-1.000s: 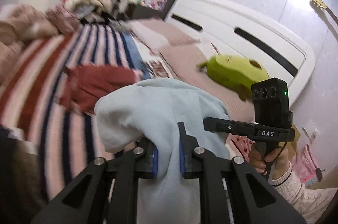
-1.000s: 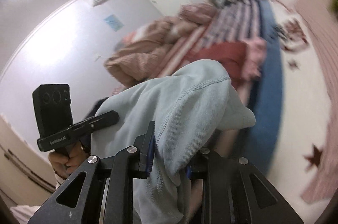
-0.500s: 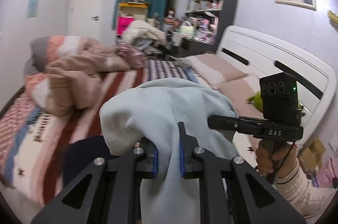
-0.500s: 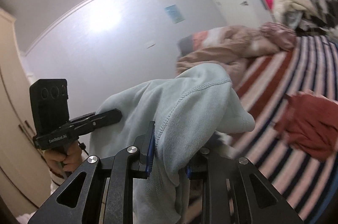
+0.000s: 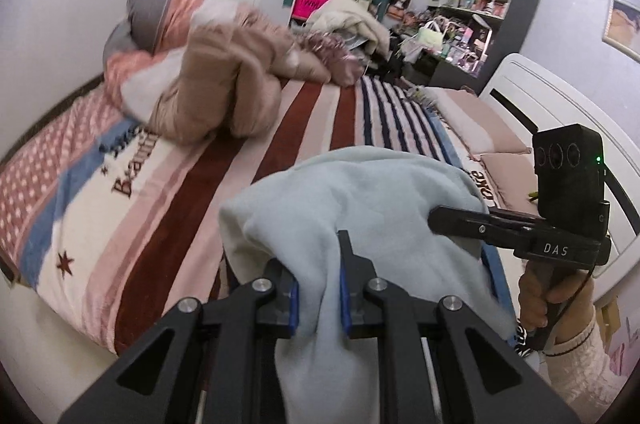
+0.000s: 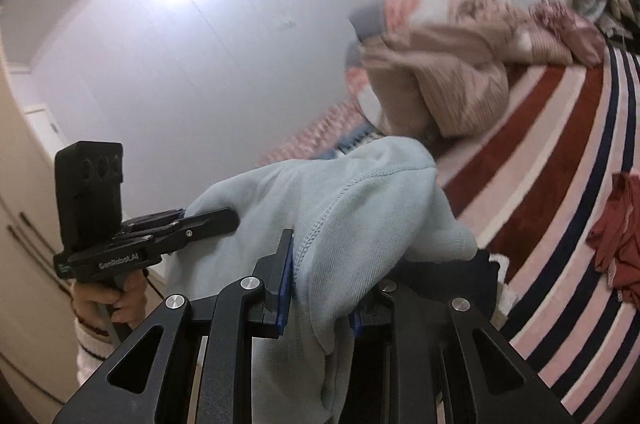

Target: Fold small clothes

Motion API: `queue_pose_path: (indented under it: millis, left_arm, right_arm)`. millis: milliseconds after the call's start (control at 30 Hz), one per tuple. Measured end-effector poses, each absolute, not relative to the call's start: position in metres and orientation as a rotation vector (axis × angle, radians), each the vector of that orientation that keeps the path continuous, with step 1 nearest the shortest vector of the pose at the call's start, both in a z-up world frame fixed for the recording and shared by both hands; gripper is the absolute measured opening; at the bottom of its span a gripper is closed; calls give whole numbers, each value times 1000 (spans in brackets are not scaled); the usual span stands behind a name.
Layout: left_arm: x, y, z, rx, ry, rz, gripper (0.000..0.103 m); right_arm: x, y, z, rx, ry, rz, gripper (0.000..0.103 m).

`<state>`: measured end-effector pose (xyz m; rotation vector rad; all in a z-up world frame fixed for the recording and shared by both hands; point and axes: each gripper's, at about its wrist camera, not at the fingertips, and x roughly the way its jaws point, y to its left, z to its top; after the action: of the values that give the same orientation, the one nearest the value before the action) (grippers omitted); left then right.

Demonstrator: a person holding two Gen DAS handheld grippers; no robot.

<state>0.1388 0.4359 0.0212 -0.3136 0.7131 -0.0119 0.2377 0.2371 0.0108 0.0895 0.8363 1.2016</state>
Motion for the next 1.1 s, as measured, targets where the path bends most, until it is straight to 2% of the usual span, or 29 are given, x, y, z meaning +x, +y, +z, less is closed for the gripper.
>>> queue_pose_path:
  millis: [167, 367, 433, 500, 533, 600, 700, 1100]
  left_arm:
    - [153, 456, -7, -376, 737, -52, 14]
    - [151, 459, -21, -402, 732, -77, 21]
    - [149, 457, -18, -389, 727, -75, 29]
    - [147, 454, -15, -366, 722, -58, 50]
    - [145, 452, -13, -354, 717, -48, 54]
    - [143, 449, -9, -332, 718, -29, 61]
    - [141, 449, -5, -321, 717, 0, 64]
    - [91, 409, 40, -255, 612, 94, 67]
  right_arm:
    - [254, 250, -19, 59, 888, 1151, 18]
    - [253, 250, -41, 17, 934, 1122, 27]
    - [253, 247, -43, 30, 936, 1120, 39]
    - [254, 241, -42, 33, 925, 1108, 49]
    - [253, 238, -40, 33, 920, 1104, 53]
    - [254, 231, -36, 38, 906, 1094, 55]
    - [255, 223, -30, 45, 892, 1087, 60]
    - [232, 179, -12, 51, 819, 1090, 63]
